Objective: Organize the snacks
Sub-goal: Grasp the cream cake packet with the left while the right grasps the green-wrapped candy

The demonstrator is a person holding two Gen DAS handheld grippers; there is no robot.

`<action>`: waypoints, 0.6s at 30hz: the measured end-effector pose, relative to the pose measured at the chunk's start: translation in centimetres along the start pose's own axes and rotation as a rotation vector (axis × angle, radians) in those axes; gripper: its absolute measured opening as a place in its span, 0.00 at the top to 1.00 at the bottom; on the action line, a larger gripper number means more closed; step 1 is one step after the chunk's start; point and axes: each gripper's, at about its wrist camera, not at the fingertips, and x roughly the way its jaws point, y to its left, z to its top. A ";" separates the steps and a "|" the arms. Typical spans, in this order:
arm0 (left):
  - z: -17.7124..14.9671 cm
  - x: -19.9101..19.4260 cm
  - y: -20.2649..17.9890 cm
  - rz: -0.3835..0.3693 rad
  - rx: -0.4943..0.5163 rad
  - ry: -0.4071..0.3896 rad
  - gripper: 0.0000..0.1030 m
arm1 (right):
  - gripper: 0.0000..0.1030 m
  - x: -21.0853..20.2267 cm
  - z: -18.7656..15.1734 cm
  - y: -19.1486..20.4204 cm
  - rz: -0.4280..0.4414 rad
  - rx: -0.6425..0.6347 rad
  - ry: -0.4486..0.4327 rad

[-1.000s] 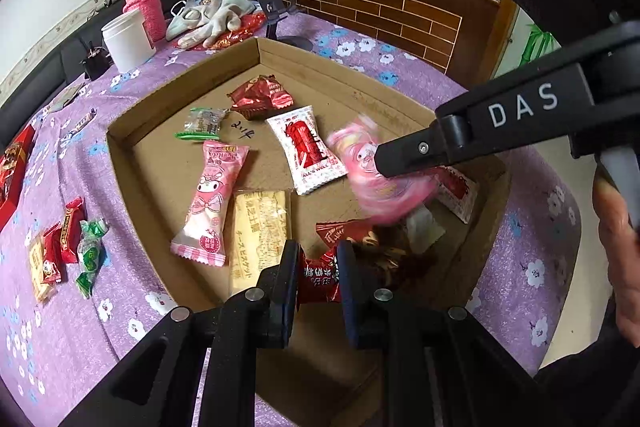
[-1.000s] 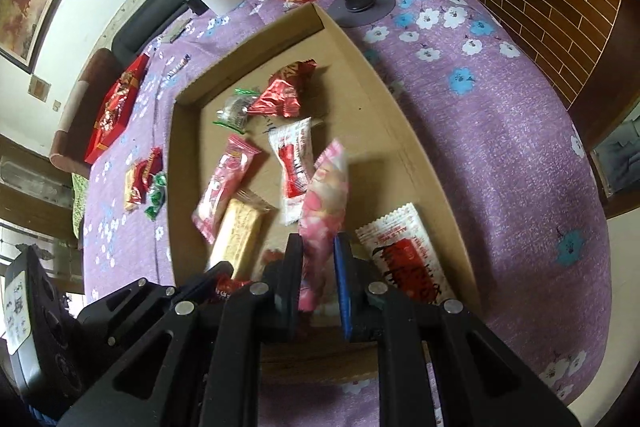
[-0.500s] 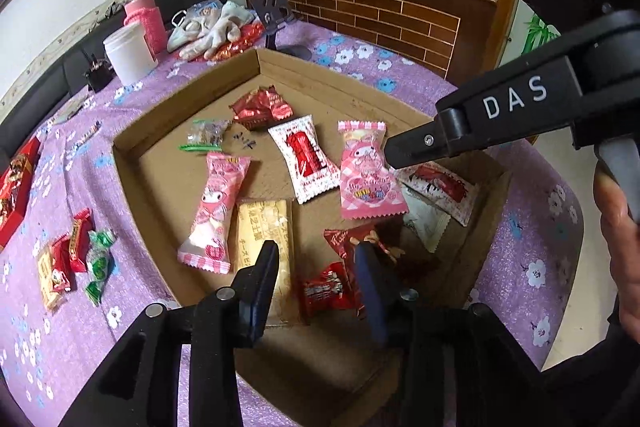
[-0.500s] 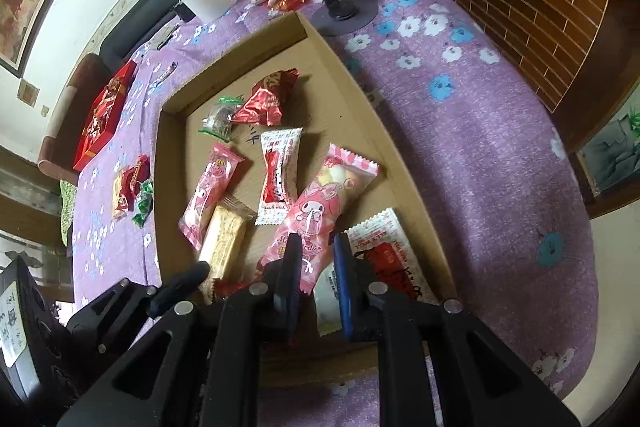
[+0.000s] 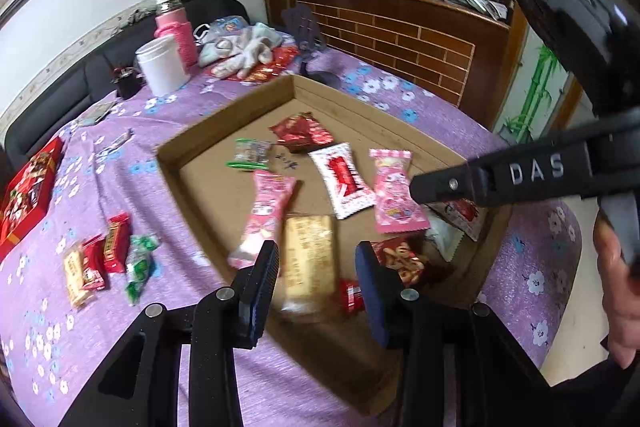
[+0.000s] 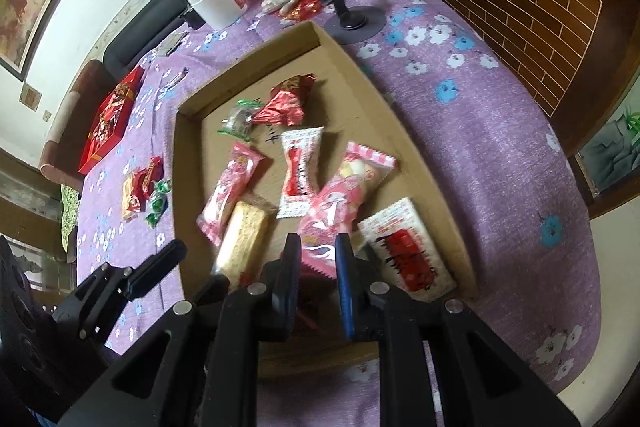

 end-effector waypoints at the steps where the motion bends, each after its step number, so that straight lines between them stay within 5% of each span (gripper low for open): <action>1: -0.1 -0.3 0.5 0.006 -0.008 -0.004 0.60 | 0.84 0.1 -0.1 0.5 0.005 -0.007 0.002; 18: -5.6 -3.9 14.7 0.156 -0.290 0.021 0.60 | 0.79 3.5 -1.1 10.9 0.071 -0.146 0.066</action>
